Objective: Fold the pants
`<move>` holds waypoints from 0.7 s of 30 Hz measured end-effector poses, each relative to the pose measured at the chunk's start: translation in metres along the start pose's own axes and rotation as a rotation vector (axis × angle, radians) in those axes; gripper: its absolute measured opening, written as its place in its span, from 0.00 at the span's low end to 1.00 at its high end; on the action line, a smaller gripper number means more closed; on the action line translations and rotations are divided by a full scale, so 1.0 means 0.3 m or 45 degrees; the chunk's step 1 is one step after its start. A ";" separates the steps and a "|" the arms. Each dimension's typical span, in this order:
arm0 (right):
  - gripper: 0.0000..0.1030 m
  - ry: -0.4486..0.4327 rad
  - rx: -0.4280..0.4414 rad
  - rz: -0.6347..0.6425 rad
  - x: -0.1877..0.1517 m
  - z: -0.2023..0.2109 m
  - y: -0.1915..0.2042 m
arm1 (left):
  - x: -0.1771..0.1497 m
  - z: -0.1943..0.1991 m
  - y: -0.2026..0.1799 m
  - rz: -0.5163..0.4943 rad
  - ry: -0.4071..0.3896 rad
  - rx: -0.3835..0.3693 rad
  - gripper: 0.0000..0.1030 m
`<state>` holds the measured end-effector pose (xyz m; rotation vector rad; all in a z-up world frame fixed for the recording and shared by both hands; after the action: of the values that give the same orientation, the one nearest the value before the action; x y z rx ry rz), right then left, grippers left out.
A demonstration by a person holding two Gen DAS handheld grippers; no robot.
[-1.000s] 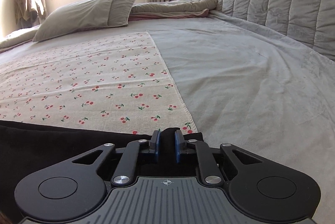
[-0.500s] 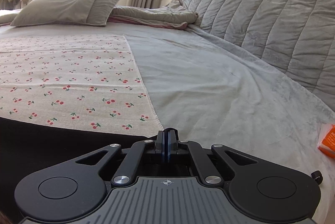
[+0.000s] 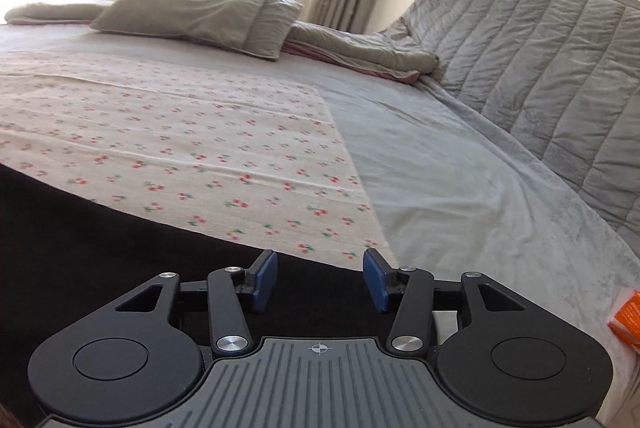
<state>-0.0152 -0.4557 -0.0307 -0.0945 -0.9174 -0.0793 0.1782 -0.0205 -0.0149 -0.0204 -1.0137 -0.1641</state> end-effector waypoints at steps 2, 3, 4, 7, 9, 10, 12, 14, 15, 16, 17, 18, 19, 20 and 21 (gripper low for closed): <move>0.53 0.006 0.201 0.030 0.014 0.009 0.137 | -0.026 0.064 -0.058 -0.027 0.008 -0.107 0.64; 0.56 0.011 0.269 0.052 0.016 0.009 0.189 | -0.042 0.091 -0.087 -0.044 0.012 -0.165 0.65; 0.60 0.016 0.347 0.090 0.016 0.009 0.255 | -0.066 0.118 -0.120 -0.069 0.017 -0.223 0.69; 0.65 0.066 0.547 0.213 -0.014 -0.003 0.425 | -0.143 0.176 -0.204 -0.167 0.006 -0.381 0.78; 0.65 0.120 0.596 0.286 -0.047 -0.018 0.476 | -0.210 0.202 -0.246 -0.261 -0.029 -0.516 0.82; 0.66 0.155 0.597 0.324 -0.072 -0.026 0.484 | -0.238 0.204 -0.255 -0.304 -0.030 -0.560 0.82; 0.74 0.134 0.604 0.334 -0.107 -0.015 0.457 | -0.282 0.201 -0.260 -0.357 -0.008 -0.619 0.82; 0.81 0.157 0.639 0.244 -0.135 0.003 0.371 | -0.316 0.187 -0.240 -0.362 0.047 -0.649 0.83; 0.83 0.167 0.652 0.196 -0.150 0.012 0.324 | -0.325 0.185 -0.223 -0.352 0.063 -0.676 0.83; 0.83 0.172 0.657 0.162 -0.165 0.024 0.278 | -0.330 0.190 -0.205 -0.346 0.072 -0.707 0.83; 0.83 0.172 0.647 0.126 -0.188 0.047 0.218 | -0.336 0.194 -0.190 -0.352 0.089 -0.739 0.85; 0.83 0.172 0.635 0.090 -0.203 0.060 0.169 | -0.345 0.201 -0.178 -0.372 0.109 -0.773 0.86; 0.83 0.171 0.623 0.033 -0.220 0.079 0.108 | -0.360 0.215 -0.177 -0.402 0.114 -0.798 0.87; 0.83 0.170 0.596 -0.016 -0.234 0.095 0.054 | -0.371 0.224 -0.171 -0.435 0.109 -0.811 0.87; 0.83 0.172 0.565 -0.046 -0.246 0.105 0.013 | -0.385 0.238 -0.167 -0.495 0.096 -0.824 0.88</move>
<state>-0.0843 -0.4461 -0.0705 0.3360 -0.7835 0.0847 0.0510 -0.0488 -0.0778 -0.4045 -0.8455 -0.8371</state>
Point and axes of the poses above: each gripper's, at about its wrist camera, not at the fingertips, and z roughly against the way its jaws point, y to its left, x to its top, the point moved 3 cm from there along -z, roughly the way its jaws point, and after that the axes turned 14 degrees about x, right-handed, at the moved point
